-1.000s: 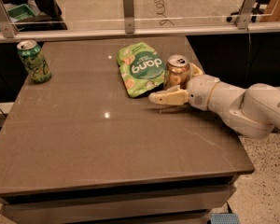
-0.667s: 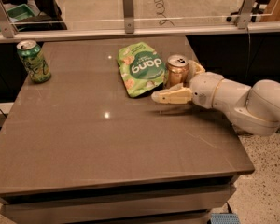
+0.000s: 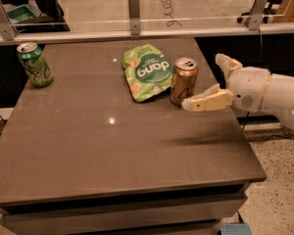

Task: Move orange can near green rice chip bag

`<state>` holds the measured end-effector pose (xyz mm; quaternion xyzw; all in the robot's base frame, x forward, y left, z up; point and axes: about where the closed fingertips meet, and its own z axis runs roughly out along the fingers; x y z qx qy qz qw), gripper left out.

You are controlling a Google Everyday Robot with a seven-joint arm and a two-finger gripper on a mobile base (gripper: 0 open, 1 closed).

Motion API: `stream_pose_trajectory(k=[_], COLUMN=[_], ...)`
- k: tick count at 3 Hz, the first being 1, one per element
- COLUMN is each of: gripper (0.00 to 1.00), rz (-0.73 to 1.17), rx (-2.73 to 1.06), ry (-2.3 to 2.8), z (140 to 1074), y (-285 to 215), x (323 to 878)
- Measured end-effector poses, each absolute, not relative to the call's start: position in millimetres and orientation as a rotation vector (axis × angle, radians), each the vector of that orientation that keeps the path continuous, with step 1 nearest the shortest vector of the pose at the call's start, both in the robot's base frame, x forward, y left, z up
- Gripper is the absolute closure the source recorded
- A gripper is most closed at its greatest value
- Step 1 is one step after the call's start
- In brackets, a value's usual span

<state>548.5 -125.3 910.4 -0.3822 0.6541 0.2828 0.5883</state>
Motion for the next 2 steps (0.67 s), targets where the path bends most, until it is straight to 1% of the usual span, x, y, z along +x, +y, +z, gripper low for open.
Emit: stream_pose_trajectory(k=[1, 2], gripper=[0.00, 0.00], rz=[0.656, 0.675], rx=[-0.931, -0.947], ry=[1.522, 1.514], z=[929.5, 930.5], y=[-152.9, -150.4], x=[510.0, 503.4])
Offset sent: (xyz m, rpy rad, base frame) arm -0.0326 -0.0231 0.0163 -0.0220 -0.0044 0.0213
